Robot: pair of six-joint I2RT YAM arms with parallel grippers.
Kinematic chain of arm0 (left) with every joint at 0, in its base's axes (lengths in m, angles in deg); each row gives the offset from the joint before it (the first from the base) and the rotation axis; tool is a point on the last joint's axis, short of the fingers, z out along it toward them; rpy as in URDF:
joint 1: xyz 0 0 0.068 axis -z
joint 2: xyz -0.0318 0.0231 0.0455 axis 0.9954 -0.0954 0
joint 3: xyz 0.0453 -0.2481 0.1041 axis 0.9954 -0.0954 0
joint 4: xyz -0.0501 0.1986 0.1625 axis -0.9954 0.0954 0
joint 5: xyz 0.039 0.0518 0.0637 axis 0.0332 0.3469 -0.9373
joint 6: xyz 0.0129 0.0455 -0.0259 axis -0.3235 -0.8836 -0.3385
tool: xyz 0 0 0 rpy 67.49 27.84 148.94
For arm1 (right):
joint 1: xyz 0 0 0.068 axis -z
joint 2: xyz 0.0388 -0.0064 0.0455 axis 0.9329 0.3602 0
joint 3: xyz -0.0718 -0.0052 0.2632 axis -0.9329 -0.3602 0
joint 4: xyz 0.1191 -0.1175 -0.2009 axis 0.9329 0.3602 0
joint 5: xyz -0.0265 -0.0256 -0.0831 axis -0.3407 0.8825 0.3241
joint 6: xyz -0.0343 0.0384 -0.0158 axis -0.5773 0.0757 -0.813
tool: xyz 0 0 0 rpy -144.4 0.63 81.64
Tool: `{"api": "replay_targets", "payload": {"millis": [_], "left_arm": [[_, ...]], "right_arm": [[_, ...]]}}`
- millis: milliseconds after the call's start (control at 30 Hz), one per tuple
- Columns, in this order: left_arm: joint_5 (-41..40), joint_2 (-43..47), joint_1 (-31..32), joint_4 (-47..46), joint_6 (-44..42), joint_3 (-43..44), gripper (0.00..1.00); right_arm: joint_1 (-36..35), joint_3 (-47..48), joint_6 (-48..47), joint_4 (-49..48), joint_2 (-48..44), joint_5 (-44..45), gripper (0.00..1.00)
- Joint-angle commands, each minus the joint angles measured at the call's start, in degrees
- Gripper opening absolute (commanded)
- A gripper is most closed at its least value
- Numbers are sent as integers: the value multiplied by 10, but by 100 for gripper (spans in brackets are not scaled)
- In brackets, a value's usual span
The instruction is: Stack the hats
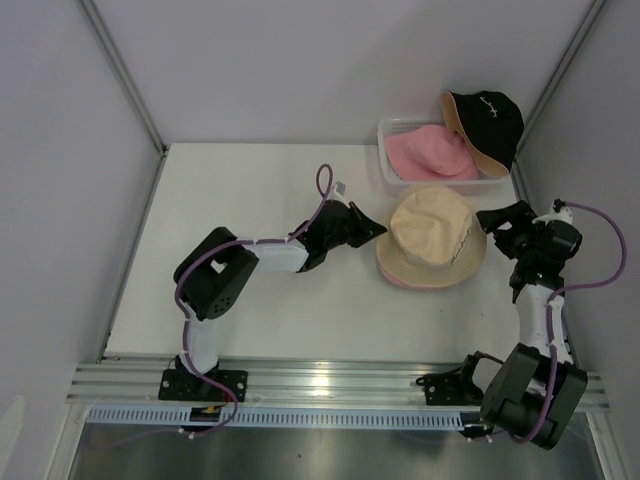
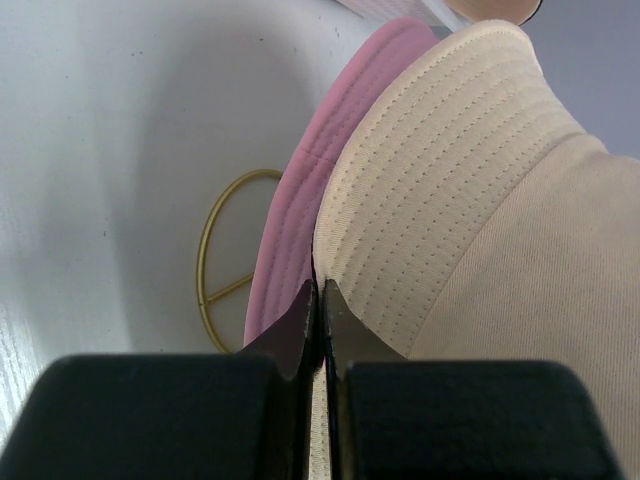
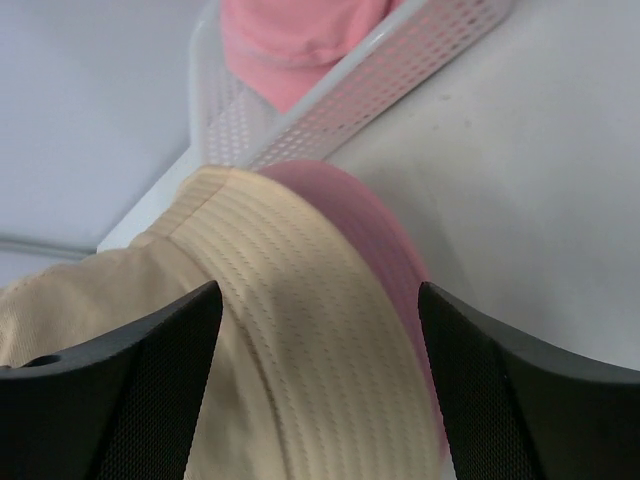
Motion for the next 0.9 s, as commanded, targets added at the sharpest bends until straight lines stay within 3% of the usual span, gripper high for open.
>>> {"api": "replay_targets", "payload": {"millis": [0, 333, 567, 867], "left_arm": [[-25, 9, 4, 60, -25, 15, 1], [-40, 6, 4, 80, -27, 27, 1], [-43, -2, 4, 96, -48, 36, 1], [-58, -10, 5, 138, -66, 51, 1]], "right_arm": [[-51, 35, -37, -39, 28, -2, 82], [-61, 15, -36, -44, 73, 7, 77], [-65, -12, -40, -54, 93, 33, 62], [-63, -17, -52, -47, 121, 42, 52]]}}
